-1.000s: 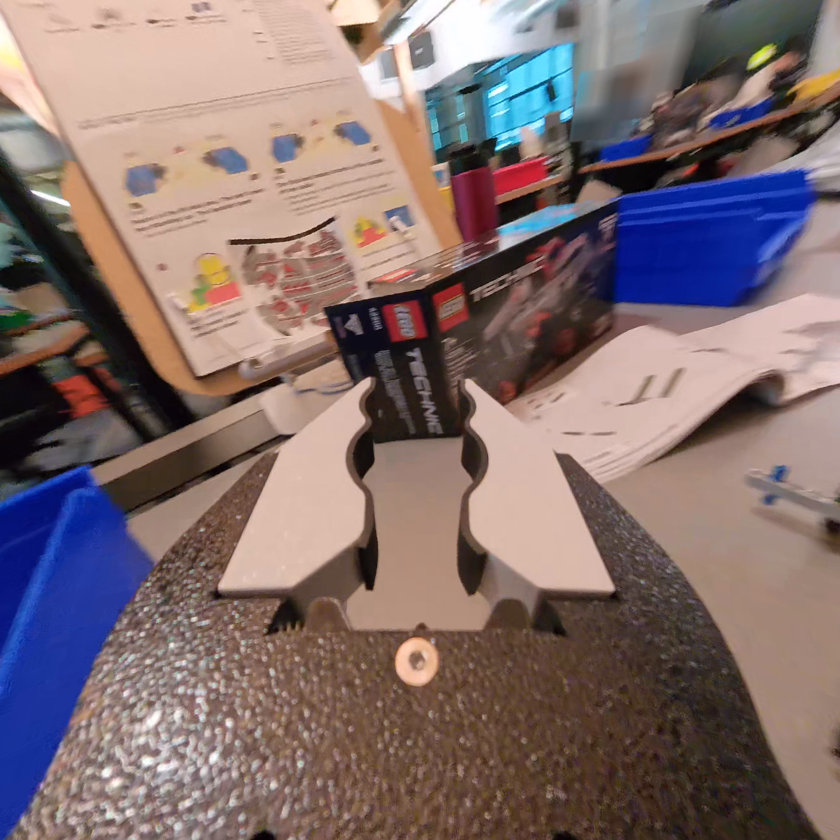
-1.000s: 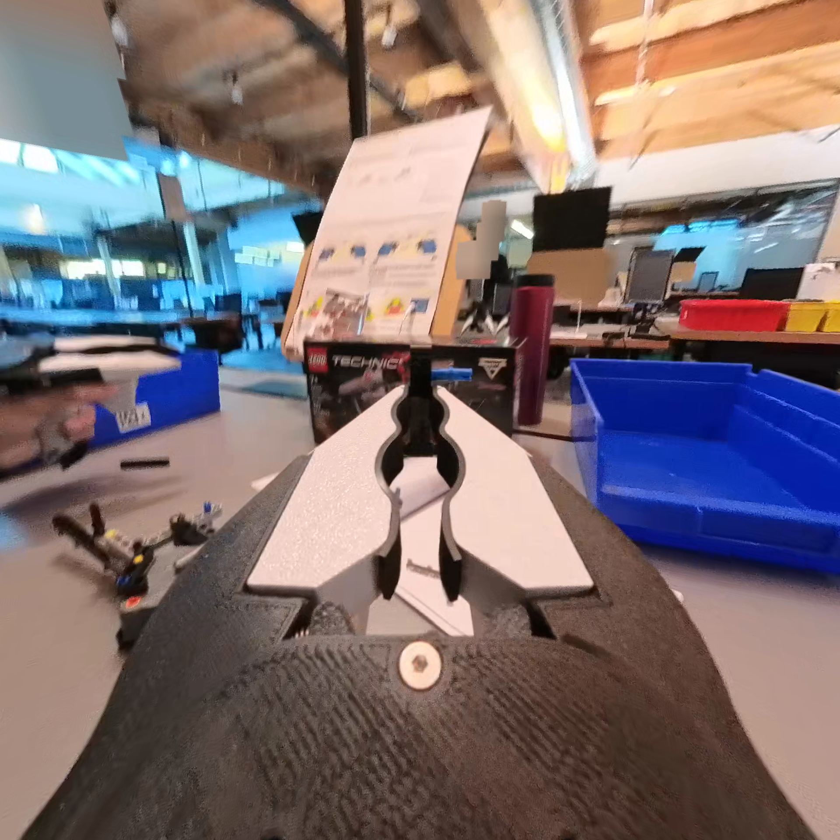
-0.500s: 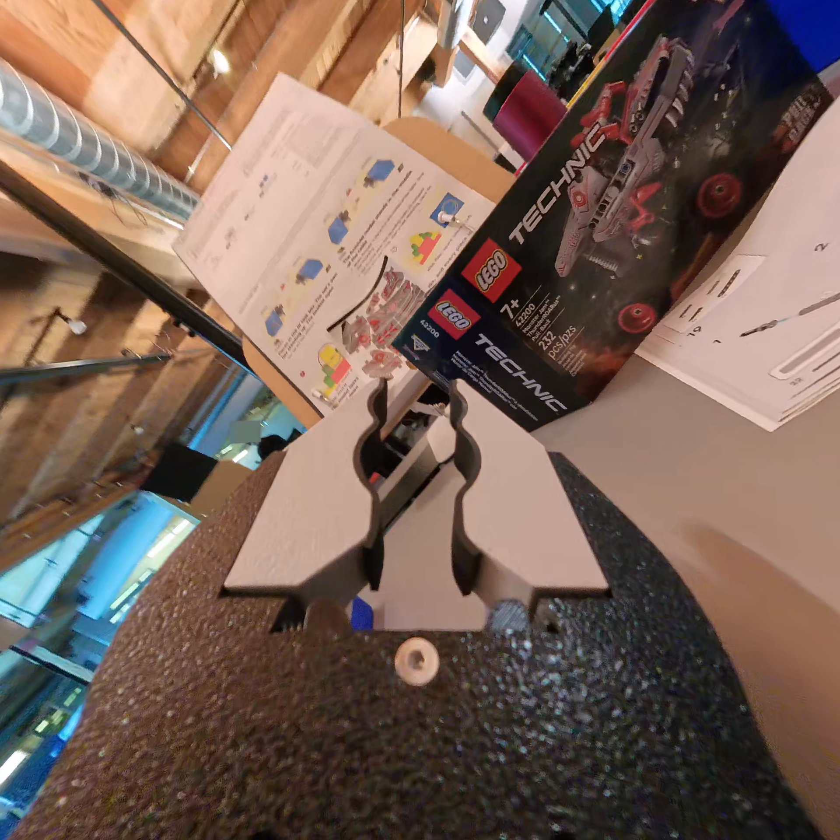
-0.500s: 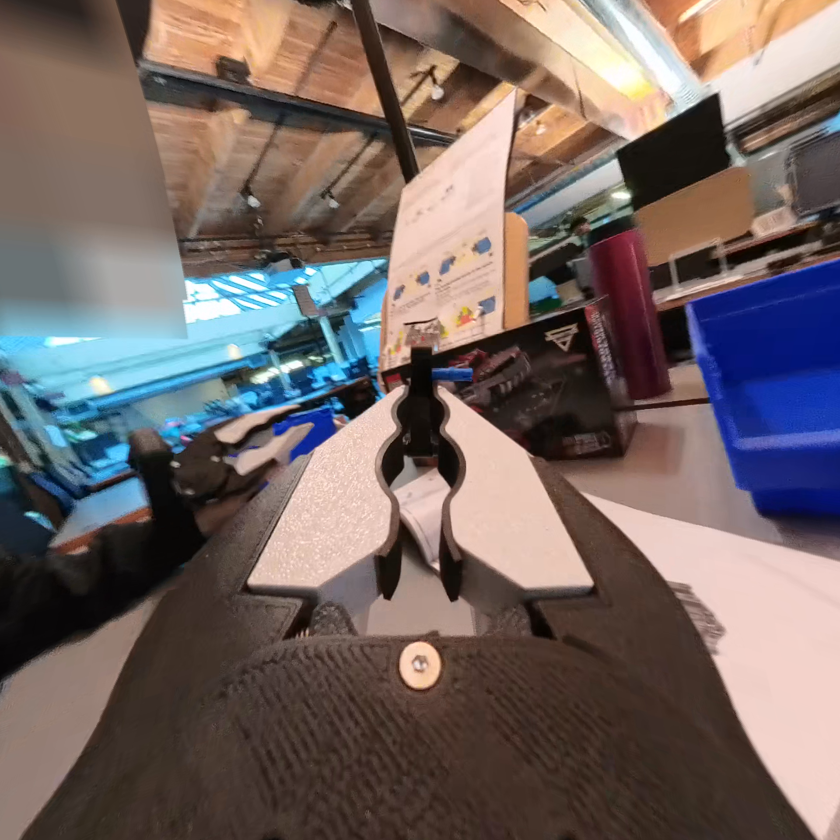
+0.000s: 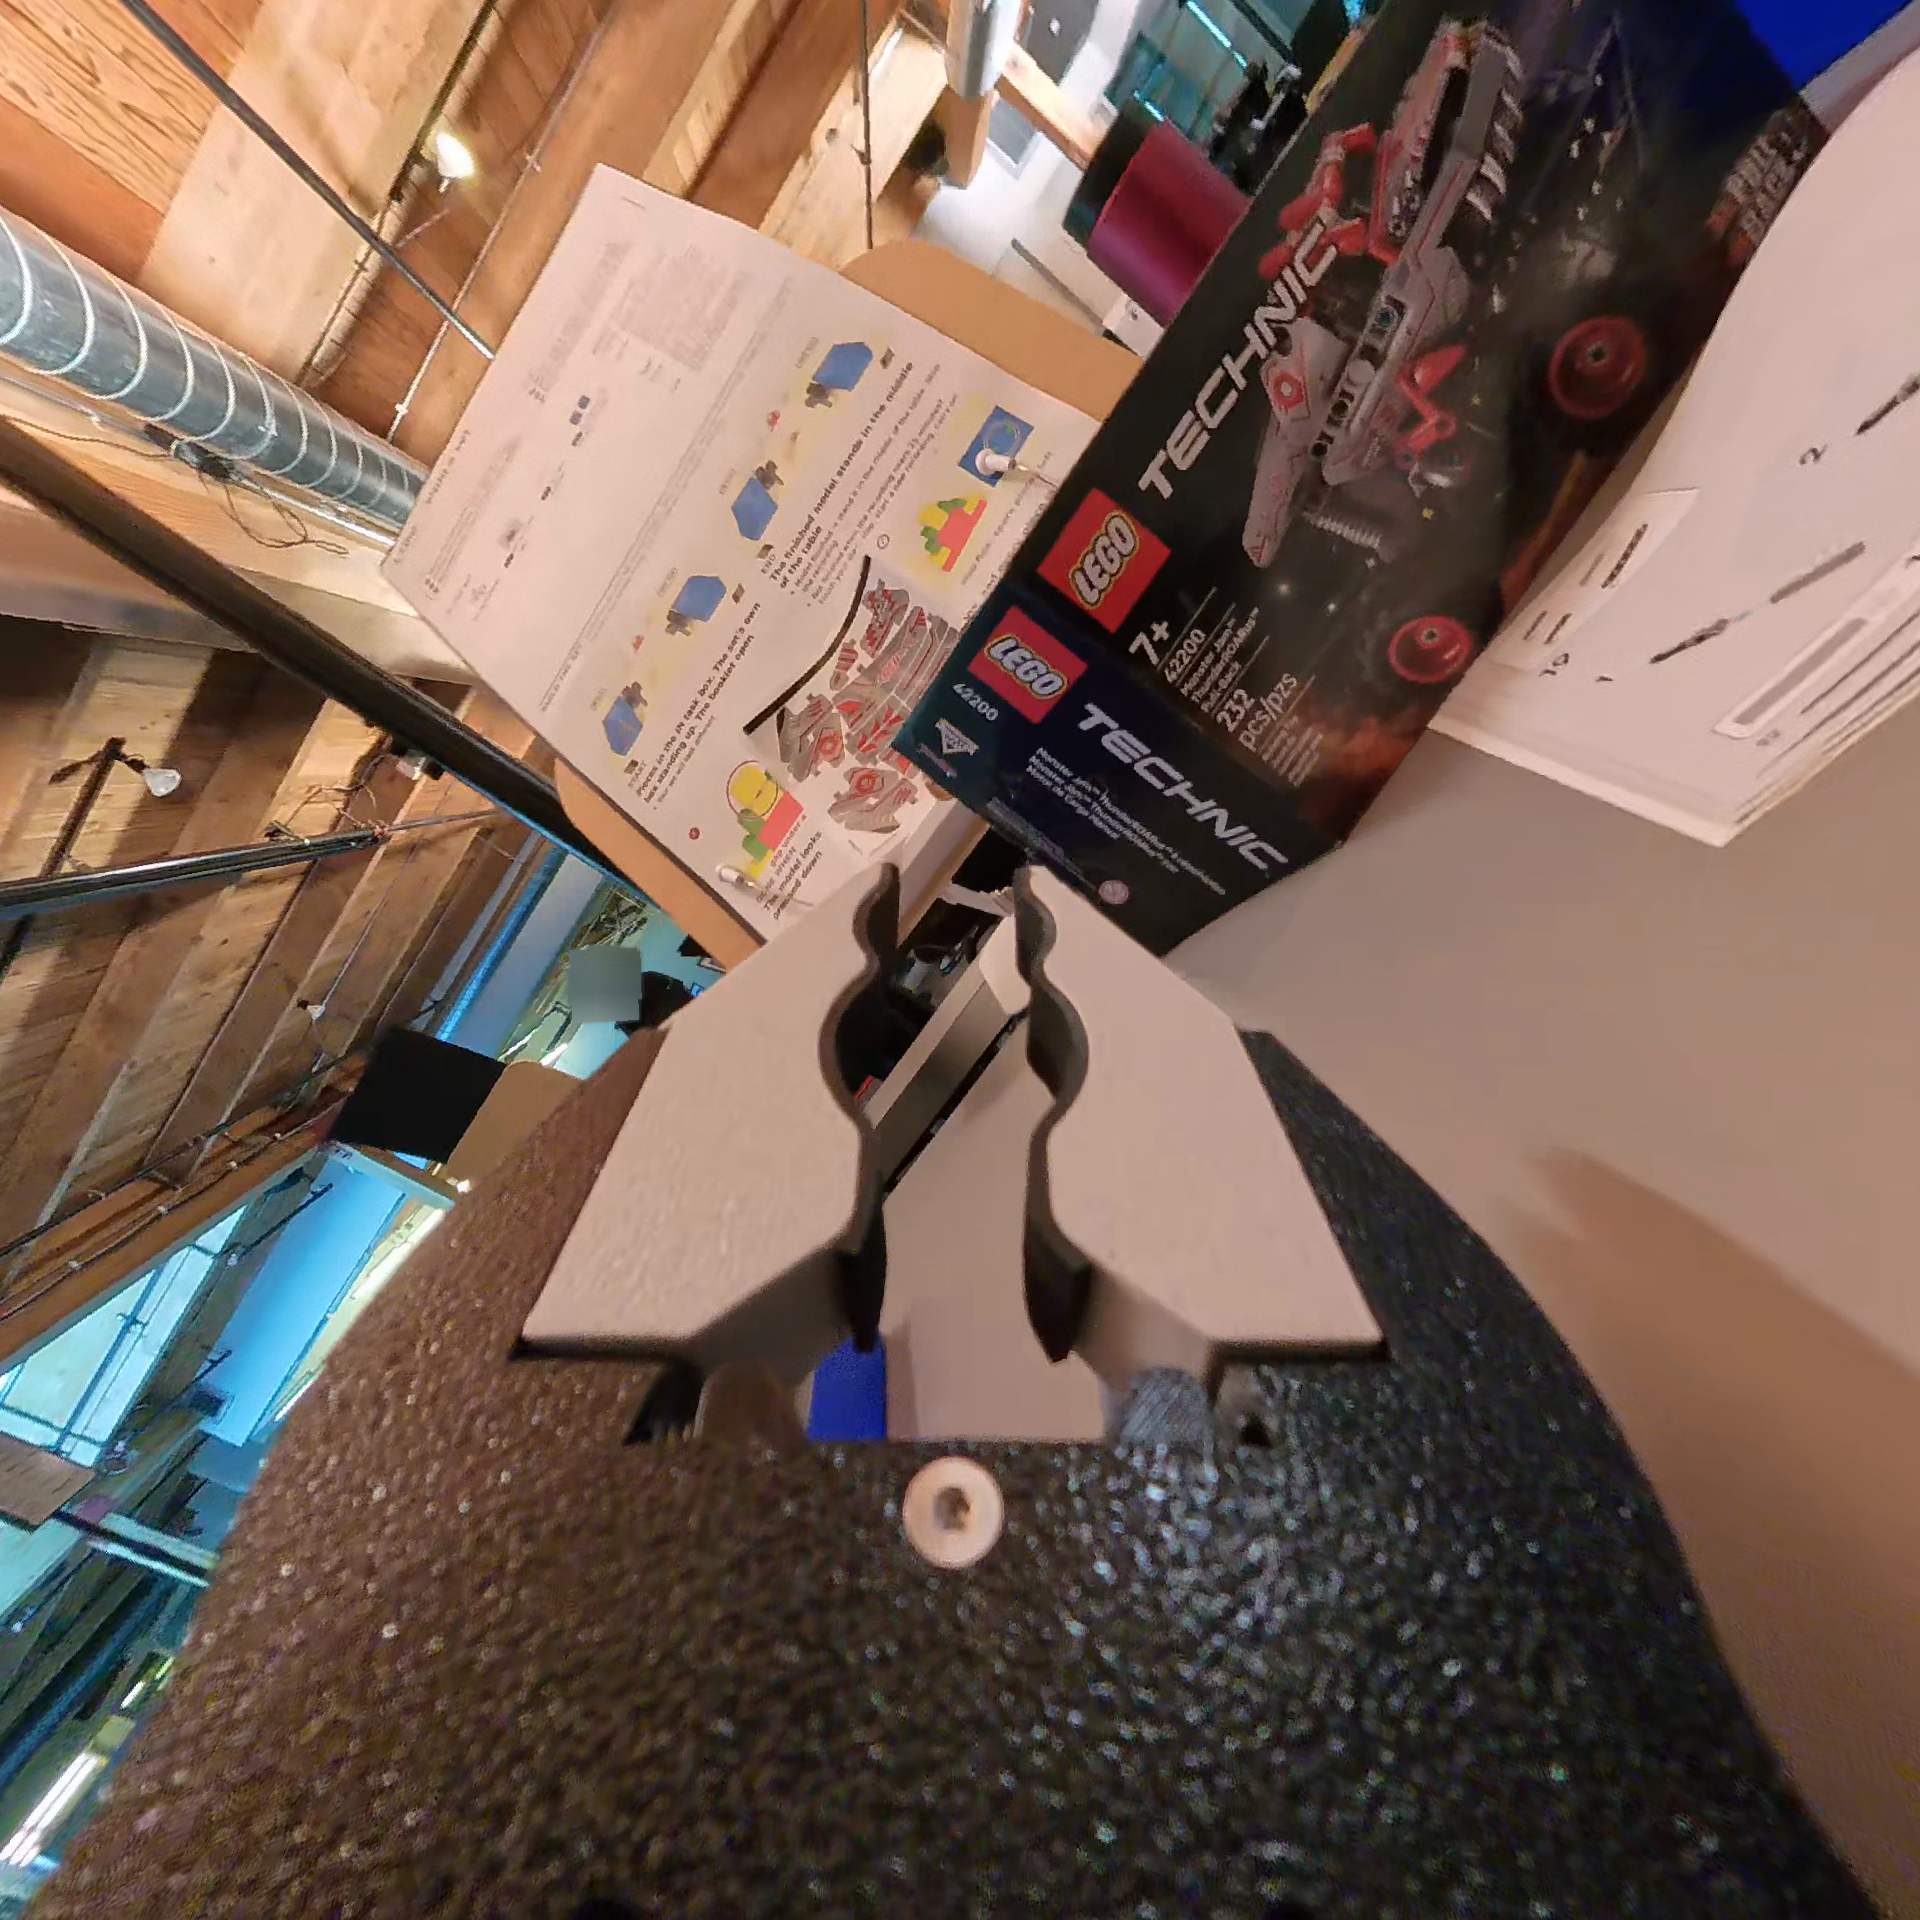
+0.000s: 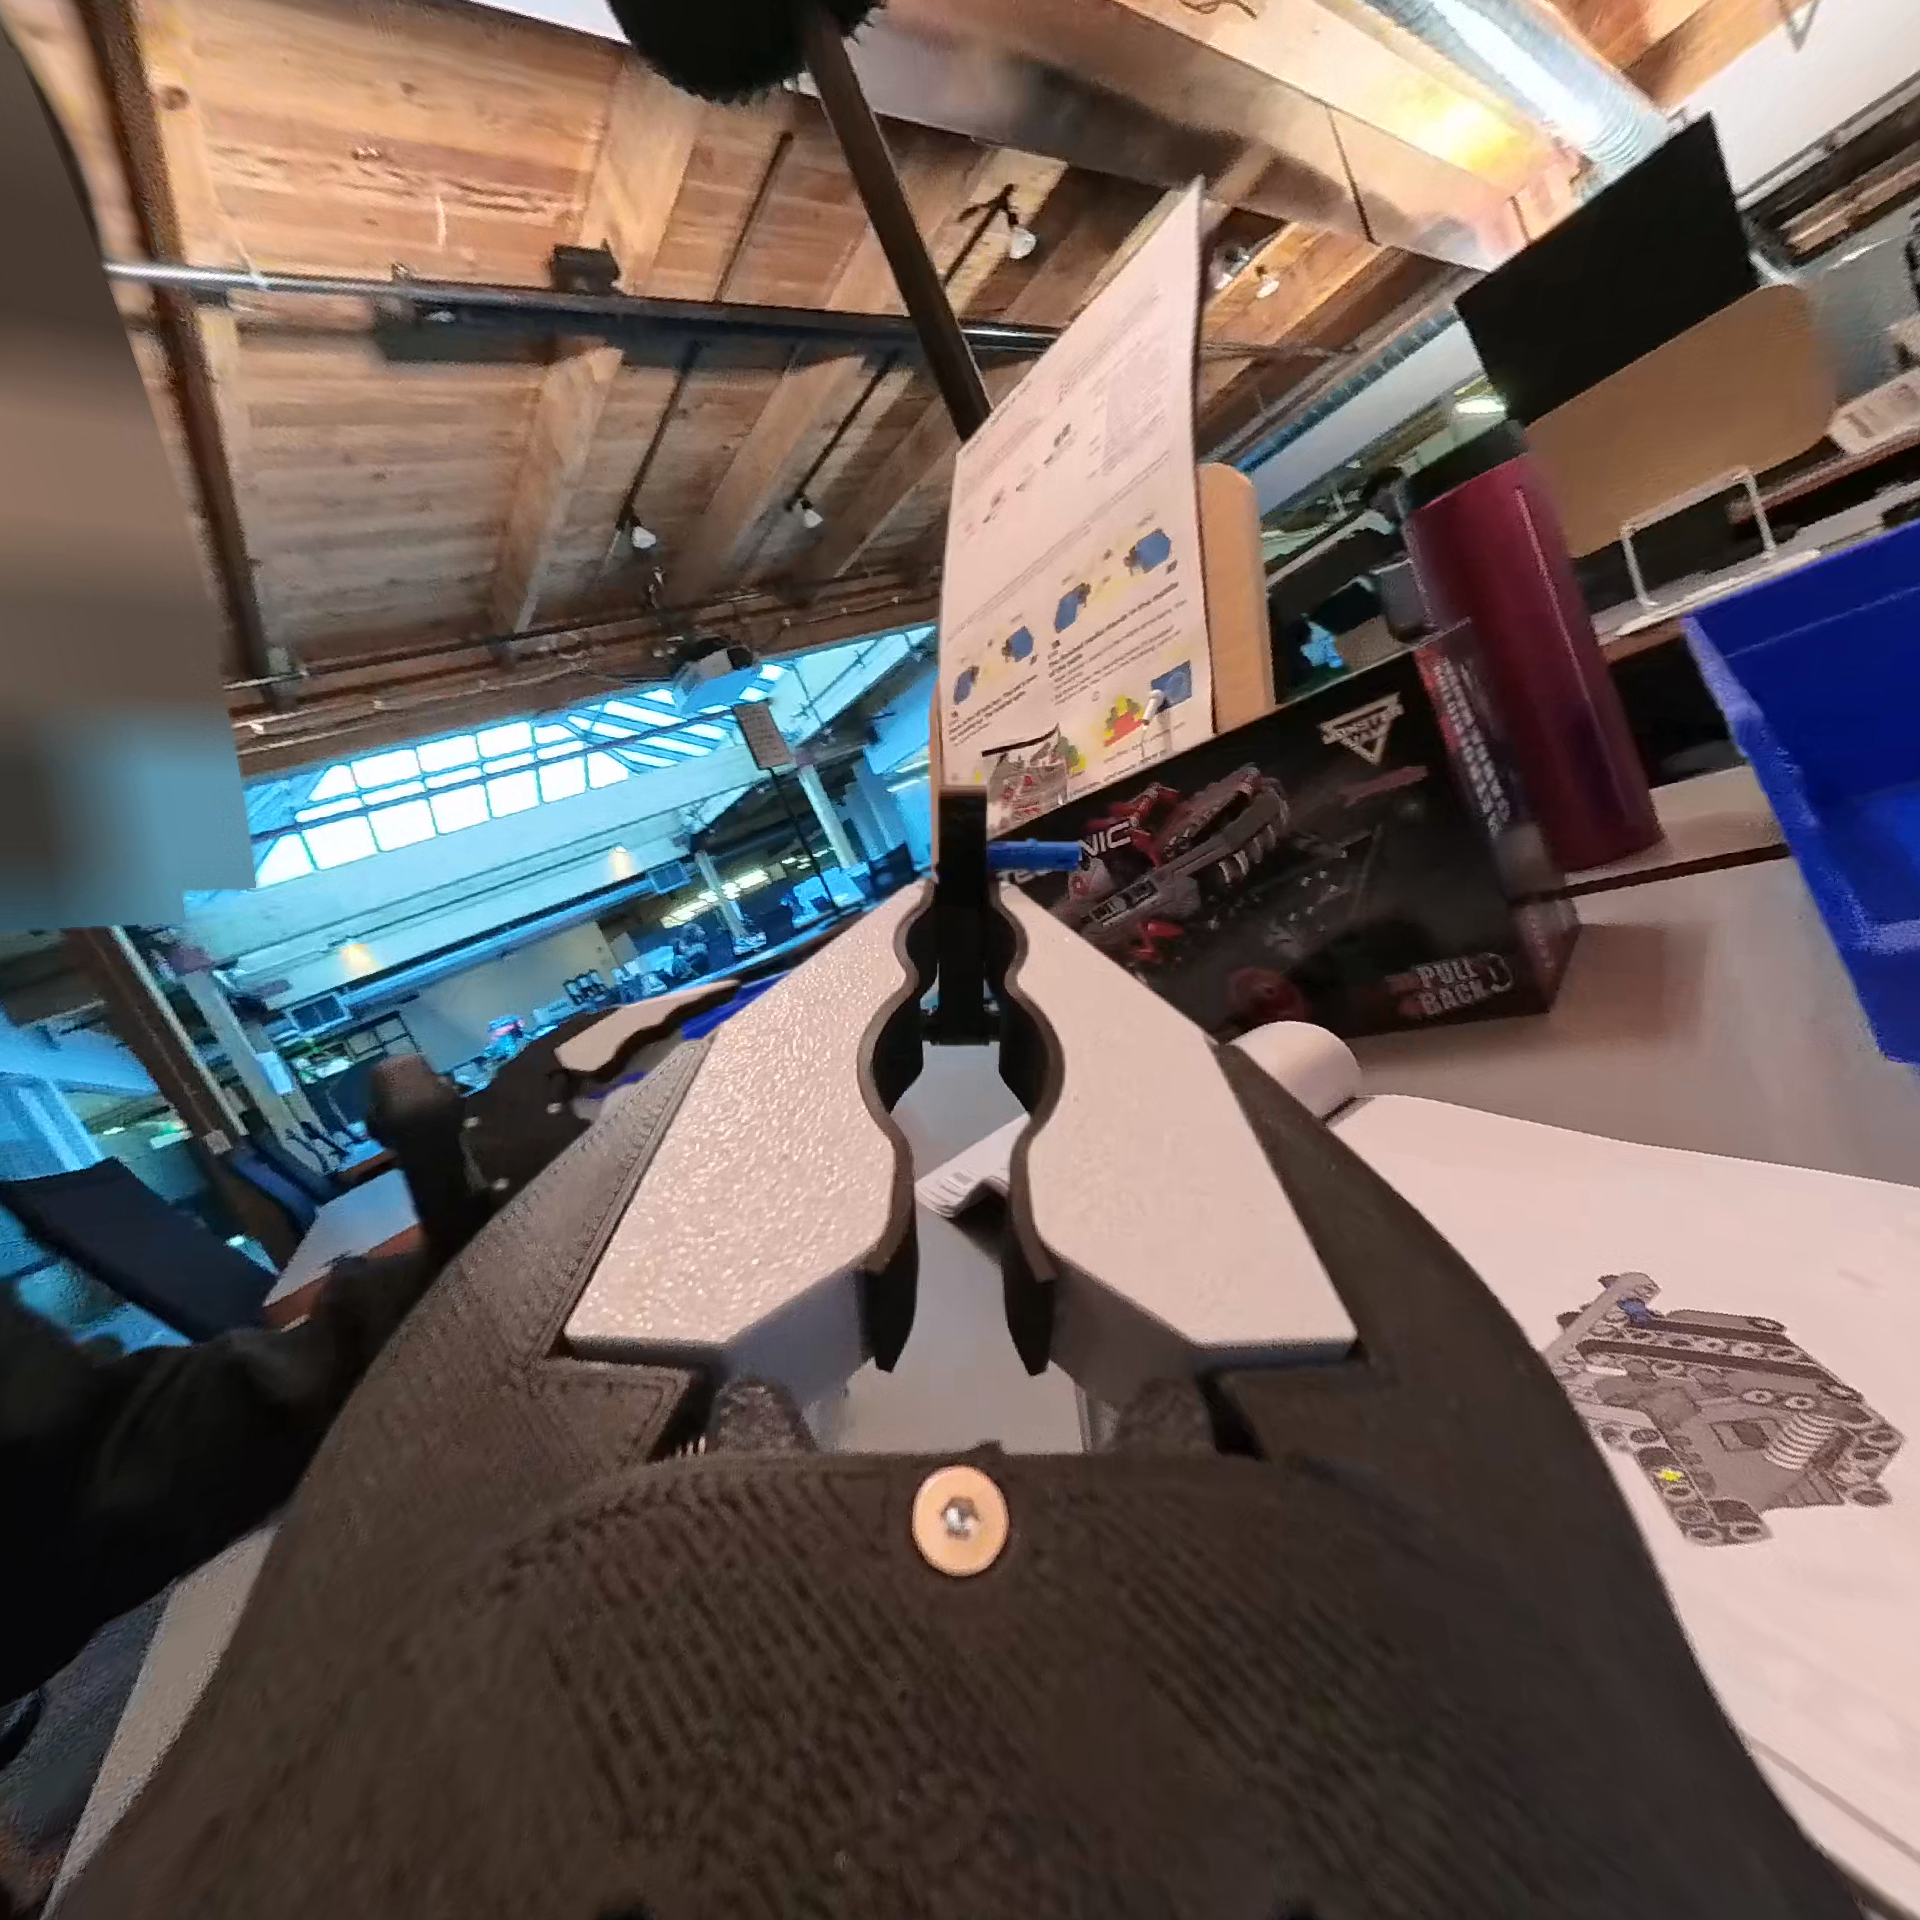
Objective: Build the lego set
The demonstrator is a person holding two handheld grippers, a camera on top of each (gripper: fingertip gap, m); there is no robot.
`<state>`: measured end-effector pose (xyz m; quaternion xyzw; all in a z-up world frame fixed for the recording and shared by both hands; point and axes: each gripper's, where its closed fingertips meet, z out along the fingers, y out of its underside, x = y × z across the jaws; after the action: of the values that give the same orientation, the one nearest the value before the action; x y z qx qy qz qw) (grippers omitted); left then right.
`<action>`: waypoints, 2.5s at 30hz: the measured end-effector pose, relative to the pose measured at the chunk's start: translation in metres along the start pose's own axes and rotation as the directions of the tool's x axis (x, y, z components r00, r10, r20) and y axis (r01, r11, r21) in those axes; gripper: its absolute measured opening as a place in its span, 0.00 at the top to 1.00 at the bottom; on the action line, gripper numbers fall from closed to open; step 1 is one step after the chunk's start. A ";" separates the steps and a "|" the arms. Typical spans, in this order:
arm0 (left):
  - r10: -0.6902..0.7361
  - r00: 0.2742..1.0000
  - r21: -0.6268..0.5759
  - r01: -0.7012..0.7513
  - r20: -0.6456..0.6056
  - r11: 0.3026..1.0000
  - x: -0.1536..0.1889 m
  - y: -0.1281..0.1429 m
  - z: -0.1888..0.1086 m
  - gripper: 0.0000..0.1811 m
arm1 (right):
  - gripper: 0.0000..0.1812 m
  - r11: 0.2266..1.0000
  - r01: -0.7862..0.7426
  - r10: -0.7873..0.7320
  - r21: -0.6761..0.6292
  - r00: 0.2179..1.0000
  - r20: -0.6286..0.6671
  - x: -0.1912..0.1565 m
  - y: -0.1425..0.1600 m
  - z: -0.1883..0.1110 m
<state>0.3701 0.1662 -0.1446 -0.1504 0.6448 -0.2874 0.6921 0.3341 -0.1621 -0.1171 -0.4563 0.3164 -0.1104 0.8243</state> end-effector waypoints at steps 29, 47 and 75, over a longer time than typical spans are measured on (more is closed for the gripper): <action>-0.221 0.908 0.314 0.339 -0.357 0.887 0.022 -0.103 -0.047 0.93 | 0.97 0.768 -0.589 0.639 -0.252 0.732 0.237 -0.103 0.021 0.045; 0.125 0.809 0.424 0.163 -0.574 0.891 0.066 -0.193 -0.134 0.90 | 0.97 0.718 -0.513 0.640 -0.470 0.753 0.155 -0.179 0.095 0.067; -0.309 0.334 0.040 0.733 -0.891 0.679 0.031 -0.163 -0.135 0.98 | 0.83 0.833 -0.189 0.327 -0.521 0.926 0.188 -0.177 0.086 0.056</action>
<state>0.2049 0.0406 -0.0920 -0.0407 0.7185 -0.6713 0.1772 0.2225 0.0072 -0.0923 -0.6148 0.2780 0.1505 0.7226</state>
